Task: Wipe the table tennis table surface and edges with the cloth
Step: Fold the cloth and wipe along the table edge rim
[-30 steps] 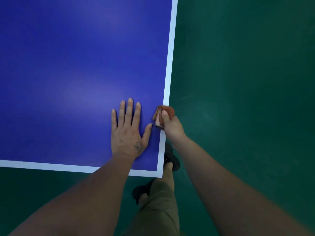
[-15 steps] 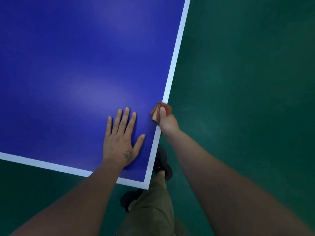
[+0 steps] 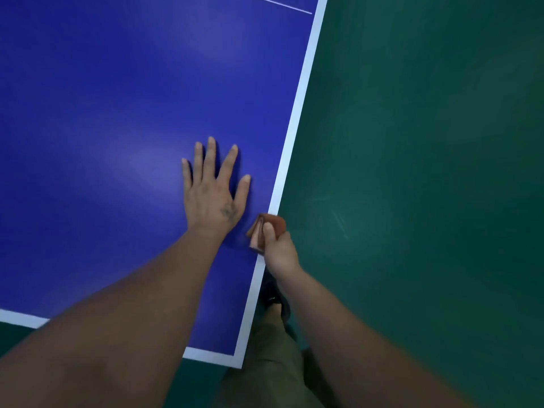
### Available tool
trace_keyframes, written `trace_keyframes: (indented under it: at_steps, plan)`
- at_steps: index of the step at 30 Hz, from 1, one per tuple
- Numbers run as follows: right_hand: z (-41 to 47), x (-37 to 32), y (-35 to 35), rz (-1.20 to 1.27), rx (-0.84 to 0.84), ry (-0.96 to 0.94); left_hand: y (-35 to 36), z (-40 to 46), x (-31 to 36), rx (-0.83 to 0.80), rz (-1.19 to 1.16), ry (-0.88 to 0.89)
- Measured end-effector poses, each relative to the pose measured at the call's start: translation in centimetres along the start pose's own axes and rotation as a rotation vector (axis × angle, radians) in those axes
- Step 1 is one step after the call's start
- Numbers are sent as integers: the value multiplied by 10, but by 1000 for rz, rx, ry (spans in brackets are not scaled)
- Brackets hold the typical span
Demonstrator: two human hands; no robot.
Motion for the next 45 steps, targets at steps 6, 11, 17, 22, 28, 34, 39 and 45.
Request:
trace_keyframes:
  at_steps: [6,11,17,22,28,34,39,45]
  plan:
    - [16,-43,-10,-15,7,-27,9,46,-2,-24,46,-32]
    - [39,-108,-32,-25,18,-47,15,47,-3,10,76,-35]
    - [55,-183,-58,2,73,-117,21,47,-4,37,98,-27]
    - [55,-182,-60,-38,86,-115,24,47,-5,30,115,-25]
    - [38,-121,-40,-63,-7,-38,25,47,-8,26,128,-14]
    - [54,-164,-49,-51,10,-63,25,47,-8,43,128,-8]
    - [73,-227,-73,-72,45,-111,21,49,-5,51,124,-6]
    - [78,-246,-82,-25,32,-98,17,49,-4,66,121,-10]
Point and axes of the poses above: each hand's wrist, its own z-axis towards the middle knuckle, its own y-axis out of the palm, x = y × z, the point moved 3 cm from there along z, towards the middle knuckle, and after that the axes turned 14 degrees about y, right-handed, at the moved point
